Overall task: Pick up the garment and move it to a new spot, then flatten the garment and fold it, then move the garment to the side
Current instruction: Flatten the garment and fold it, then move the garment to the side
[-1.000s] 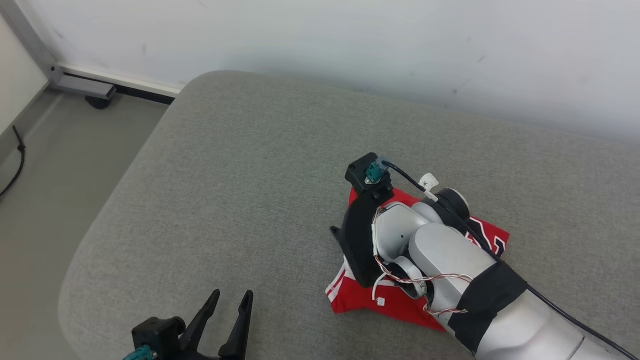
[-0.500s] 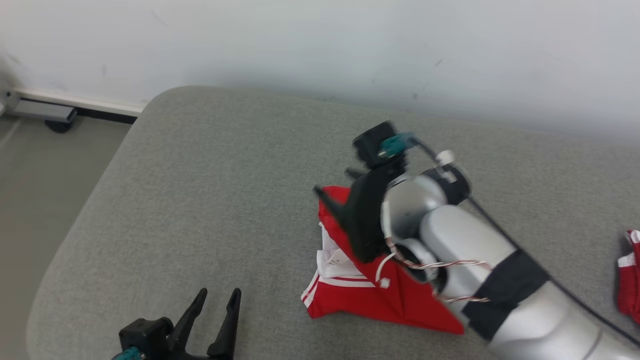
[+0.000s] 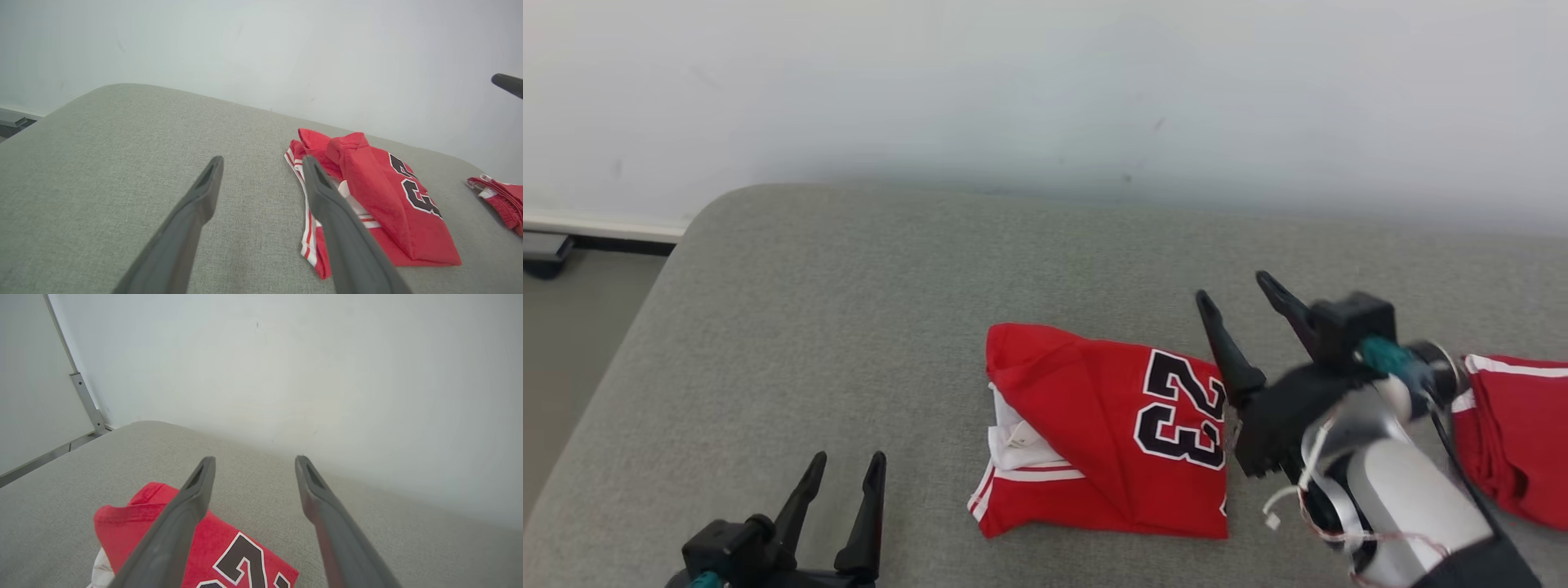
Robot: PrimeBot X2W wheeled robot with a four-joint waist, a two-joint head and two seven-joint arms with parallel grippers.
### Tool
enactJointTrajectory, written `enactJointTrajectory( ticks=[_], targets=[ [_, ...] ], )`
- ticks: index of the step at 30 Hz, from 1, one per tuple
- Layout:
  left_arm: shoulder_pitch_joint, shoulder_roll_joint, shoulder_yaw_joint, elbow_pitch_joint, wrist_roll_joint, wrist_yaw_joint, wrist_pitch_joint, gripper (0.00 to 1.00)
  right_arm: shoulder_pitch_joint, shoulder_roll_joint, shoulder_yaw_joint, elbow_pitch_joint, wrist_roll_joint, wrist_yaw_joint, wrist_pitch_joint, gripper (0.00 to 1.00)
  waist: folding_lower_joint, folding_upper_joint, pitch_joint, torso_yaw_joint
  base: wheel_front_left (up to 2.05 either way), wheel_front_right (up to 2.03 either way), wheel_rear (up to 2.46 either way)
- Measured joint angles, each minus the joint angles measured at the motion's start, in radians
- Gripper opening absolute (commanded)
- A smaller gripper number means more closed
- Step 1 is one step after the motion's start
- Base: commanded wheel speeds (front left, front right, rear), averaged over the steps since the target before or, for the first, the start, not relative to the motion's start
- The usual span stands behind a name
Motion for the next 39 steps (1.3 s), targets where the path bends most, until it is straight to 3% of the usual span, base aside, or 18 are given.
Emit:
enactJointTrajectory(
  ticks=[12, 17, 29, 39],
  targets=[
    [0.026, 0.028, 0.035, -0.054, 0.017, 0.031, -0.014, 1.00, 0.289, 0.112, -0.243, -0.055, -0.070, 0.000, -0.224, 1.00, -0.0001, 0.0000, -0.042, -0.078, 0.00, 0.00, 0.00],
    [0.041, 0.037, 0.065, -0.077, 0.013, 0.040, -0.015, 1.00, 0.346, 0.130, -0.305, -0.072, -0.088, 0.000, -0.276, 1.00, -0.0001, 0.0000, -0.050, -0.119, 0.00, 0.00, 0.00],
    [0.062, 0.031, 0.105, -0.087, -0.032, 0.062, 0.046, 1.00, 0.400, 0.141, -0.381, -0.108, -0.096, 0.000, -0.304, 1.00, -0.0001, -0.0001, -0.045, -0.213, 0.00, 0.00, 0.00],
    [0.060, 0.027, 0.100, -0.086, -0.037, 0.073, 0.100, 1.00, 0.404, 0.147, -0.403, -0.132, -0.104, -0.003, -0.311, 1.00, 0.0000, -0.0001, -0.030, -0.207, 0.00, 0.00, 0.00]
  ],
)
